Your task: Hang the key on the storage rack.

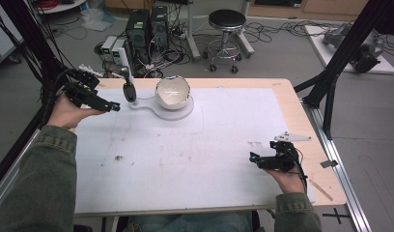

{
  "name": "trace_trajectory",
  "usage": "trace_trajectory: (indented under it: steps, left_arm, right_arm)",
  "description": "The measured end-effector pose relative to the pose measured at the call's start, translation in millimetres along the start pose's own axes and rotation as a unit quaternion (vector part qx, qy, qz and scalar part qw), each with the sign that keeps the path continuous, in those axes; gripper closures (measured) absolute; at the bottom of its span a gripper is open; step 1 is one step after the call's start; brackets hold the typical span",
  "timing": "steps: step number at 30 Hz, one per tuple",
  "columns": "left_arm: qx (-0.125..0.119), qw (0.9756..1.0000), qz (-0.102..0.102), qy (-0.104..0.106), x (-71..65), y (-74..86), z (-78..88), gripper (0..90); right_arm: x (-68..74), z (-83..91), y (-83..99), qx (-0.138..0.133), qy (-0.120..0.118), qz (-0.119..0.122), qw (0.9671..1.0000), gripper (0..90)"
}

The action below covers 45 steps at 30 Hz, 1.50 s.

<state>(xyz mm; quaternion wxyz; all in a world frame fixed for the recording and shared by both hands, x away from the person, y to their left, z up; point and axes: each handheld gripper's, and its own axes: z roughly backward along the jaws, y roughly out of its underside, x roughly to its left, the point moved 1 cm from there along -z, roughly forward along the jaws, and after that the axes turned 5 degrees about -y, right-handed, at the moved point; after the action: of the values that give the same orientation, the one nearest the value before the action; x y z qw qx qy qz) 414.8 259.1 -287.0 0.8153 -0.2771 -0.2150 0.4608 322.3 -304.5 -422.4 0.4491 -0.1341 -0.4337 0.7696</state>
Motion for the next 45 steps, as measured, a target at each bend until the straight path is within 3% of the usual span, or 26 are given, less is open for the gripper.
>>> trace_trajectory:
  steps: [7,11,15,26,30,34,41,45]
  left_arm:
    - [-0.006,1.0000,-0.003,-0.001,-10.2,17.0,-1.9,1.7]
    - [-0.008,0.9999,0.010,0.003,-8.9,29.2,-4.8,1.7]
    - [0.004,0.9999,0.015,-0.008,-7.7,44.1,-10.7,1.7]
    - [0.002,0.9986,0.054,0.004,-7.5,82.5,-20.4,1.7]
    - [-0.007,0.9978,0.066,0.009,-8.2,91.6,-19.7,1.7]
    - [-0.001,0.9981,0.062,0.007,-9.5,98.5,-22.2,1.7]
    - [-0.011,0.9981,0.061,0.003,-13.9,107.7,-23.3,1.7]
    - [-0.012,0.9970,0.077,0.005,-17.8,114.7,-26.1,1.7]
  right_arm:
    - [0.2,-0.2,0.4,0.002,0.000,-0.001,1.0000,0.6]
    - [0.3,-0.8,0.5,0.004,0.000,0.003,1.0000,0.6]
    - [0.2,-0.9,0.6,0.004,0.000,0.004,1.0000,0.6]
    - [1.2,-2.4,1.8,0.013,0.002,0.006,0.9999,0.6]
    - [0.6,-2.1,2.1,0.011,0.001,0.005,0.9999,0.6]
    - [0.8,-2.0,2.4,0.012,-0.001,0.006,0.9999,0.6]
    - [0.0,-2.0,3.4,0.011,-0.002,0.008,0.9999,0.6]
    - [-0.1,-2.2,4.1,0.011,-0.003,0.009,0.9999,0.6]
